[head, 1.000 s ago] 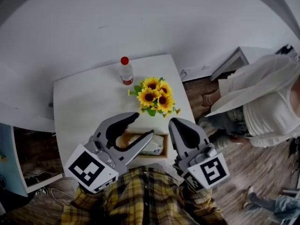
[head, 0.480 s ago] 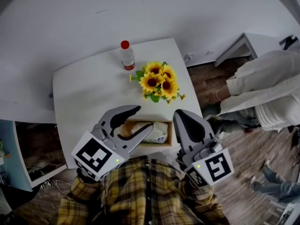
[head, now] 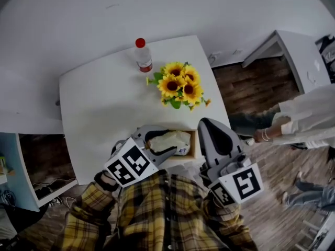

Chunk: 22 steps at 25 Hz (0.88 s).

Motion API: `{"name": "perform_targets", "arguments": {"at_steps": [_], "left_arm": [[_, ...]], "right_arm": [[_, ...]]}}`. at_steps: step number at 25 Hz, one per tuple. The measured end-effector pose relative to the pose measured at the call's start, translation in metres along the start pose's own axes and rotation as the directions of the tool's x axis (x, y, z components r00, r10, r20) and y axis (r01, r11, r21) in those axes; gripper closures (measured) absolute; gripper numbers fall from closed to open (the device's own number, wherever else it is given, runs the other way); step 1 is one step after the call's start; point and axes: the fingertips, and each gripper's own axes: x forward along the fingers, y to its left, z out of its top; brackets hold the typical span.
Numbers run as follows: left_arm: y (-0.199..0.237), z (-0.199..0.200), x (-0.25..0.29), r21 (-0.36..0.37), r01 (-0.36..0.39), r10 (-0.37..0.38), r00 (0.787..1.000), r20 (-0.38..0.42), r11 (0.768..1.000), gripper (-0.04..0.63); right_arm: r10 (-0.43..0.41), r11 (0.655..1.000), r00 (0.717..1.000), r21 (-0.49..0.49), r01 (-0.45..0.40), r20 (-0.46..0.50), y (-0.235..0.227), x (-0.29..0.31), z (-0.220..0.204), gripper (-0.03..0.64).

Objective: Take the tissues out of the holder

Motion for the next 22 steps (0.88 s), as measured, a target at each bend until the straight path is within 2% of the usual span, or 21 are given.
{"name": "perform_targets", "arguments": {"at_steps": [5, 8, 14, 17, 22], "left_arm": [[-0.004, -0.036, 0.026, 0.008, 0.058, -0.057, 0.99, -0.128, 0.998, 0.39], [-0.008, -0.059, 0.036, 0.056, 0.089, -0.074, 0.971, -0.225, 0.994, 0.39], [-0.004, -0.09, 0.055, 0.113, 0.105, -0.057, 0.93, -0.363, 0.988, 0.39], [-0.006, -0.103, 0.064, 0.115, 0.121, -0.064, 0.91, -0.41, 0.986, 0.39], [-0.002, -0.12, 0.079, 0.115, 0.139, -0.073, 0.888, -0.453, 0.984, 0.39]], "right_arm": [[-0.011, 1.0, 1.0, 0.011, 0.011, 0.007, -0.007, 0.001, 0.0, 0.607], [-0.029, 0.999, 1.0, 0.027, 0.029, 0.007, -0.01, -0.004, -0.002, 0.606], [-0.058, 0.997, 0.998, 0.061, 0.057, 0.01, -0.021, -0.011, -0.004, 0.607], [-0.068, 0.995, 0.998, 0.075, 0.067, 0.014, -0.024, -0.015, -0.005, 0.607], [-0.072, 0.993, 0.997, 0.098, 0.07, 0.018, -0.027, -0.02, -0.007, 0.607]]}}
